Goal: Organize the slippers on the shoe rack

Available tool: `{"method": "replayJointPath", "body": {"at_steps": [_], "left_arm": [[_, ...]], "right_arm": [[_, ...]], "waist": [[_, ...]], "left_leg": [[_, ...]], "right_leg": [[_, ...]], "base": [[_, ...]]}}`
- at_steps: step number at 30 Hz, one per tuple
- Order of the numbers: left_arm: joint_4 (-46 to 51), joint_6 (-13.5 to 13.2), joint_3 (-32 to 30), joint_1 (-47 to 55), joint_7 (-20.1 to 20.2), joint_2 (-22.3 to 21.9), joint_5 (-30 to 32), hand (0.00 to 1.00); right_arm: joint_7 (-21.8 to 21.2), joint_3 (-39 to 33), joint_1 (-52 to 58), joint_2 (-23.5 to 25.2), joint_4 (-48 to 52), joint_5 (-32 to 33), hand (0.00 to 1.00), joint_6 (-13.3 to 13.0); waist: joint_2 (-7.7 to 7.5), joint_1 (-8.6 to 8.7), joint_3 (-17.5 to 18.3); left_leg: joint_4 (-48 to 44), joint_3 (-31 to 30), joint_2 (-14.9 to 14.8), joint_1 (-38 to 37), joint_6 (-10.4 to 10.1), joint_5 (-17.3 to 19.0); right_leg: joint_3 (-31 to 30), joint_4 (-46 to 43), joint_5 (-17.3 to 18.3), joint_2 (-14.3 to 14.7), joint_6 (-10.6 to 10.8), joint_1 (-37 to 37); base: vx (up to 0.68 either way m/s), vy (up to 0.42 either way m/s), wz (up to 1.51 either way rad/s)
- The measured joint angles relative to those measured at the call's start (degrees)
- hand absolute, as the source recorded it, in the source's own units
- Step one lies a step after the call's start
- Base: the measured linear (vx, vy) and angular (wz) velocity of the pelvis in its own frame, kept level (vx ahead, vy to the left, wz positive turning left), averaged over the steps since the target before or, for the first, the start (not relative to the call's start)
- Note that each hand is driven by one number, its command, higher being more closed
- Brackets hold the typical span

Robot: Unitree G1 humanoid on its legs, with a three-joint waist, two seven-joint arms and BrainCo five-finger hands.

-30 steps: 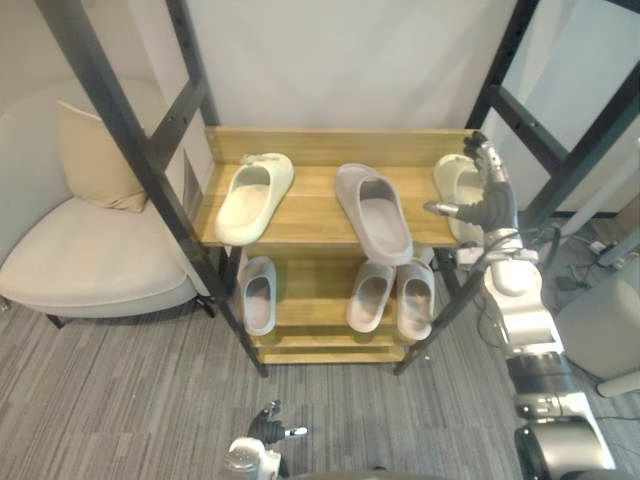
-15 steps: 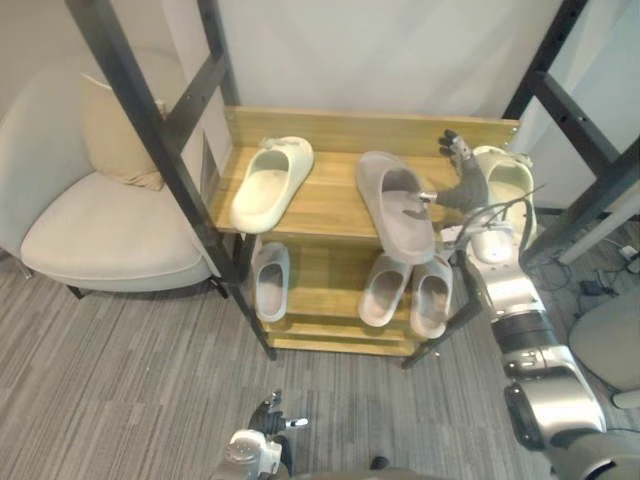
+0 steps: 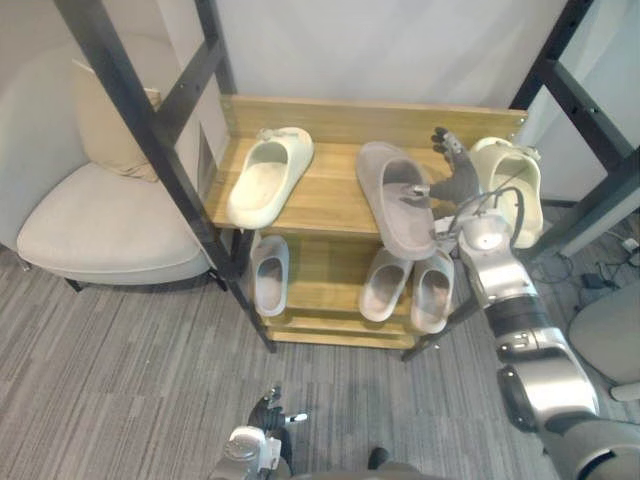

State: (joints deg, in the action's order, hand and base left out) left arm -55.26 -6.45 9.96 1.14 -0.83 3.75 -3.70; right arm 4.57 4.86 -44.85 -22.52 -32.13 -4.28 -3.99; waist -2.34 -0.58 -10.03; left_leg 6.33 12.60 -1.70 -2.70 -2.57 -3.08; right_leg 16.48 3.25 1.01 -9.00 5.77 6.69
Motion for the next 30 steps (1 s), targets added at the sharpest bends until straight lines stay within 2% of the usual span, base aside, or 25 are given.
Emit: {"method": "replayJointPath", "body": {"at_steps": [7,18,24,30], "left_arm": [[0.4,0.0,0.0,-0.3,-0.1,0.0,-1.7,0.00],[0.9,-0.4,-0.1,-0.3,-0.1,0.1,-2.7,0.00],[0.8,-0.4,-1.7,0.0,0.0,0.0,-2.5,0.00],[0.3,-0.3,-1.8,0.2,0.0,0.0,-1.2,0.00]], "right_arm": [[-0.5,1.0,-2.1,0.0,-0.5,3.2,1.00,-0.1],[-2.1,2.2,-0.6,0.0,0.6,6.7,1.00,-0.7],[-1.7,1.7,7.4,0.0,10.3,7.9,1.00,-2.0],[-0.1,-3.4,15.7,0.6,22.9,8.9,1.00,-4.0]], "waist": [[-0.22,-1.24,-0.1],[-1.04,-1.28,-0.6],[-1.07,-0.37,-0.6],[-1.04,0.70,-0.6]], "left_leg": [[0.0,0.3,0.0,0.8,0.0,0.0],[0.0,0.3,0.0,0.4,0.0,0.0],[0.0,0.4,0.0,-0.1,0.0,0.0],[0.0,1.2,0.0,-0.6,0.0,0.0]], "right_leg": [[0.0,0.1,-0.1,0.0,0.0,-0.5],[0.1,0.1,-0.3,-0.1,0.1,-0.1],[0.0,0.1,-0.3,-0.1,0.1,0.3],[-1.3,0.1,-0.4,-0.1,0.3,0.3]], "base": [[0.00,0.000,-0.01],[-0.03,0.001,0.00],[0.00,0.000,0.00],[-0.02,0.002,-0.08]]}}
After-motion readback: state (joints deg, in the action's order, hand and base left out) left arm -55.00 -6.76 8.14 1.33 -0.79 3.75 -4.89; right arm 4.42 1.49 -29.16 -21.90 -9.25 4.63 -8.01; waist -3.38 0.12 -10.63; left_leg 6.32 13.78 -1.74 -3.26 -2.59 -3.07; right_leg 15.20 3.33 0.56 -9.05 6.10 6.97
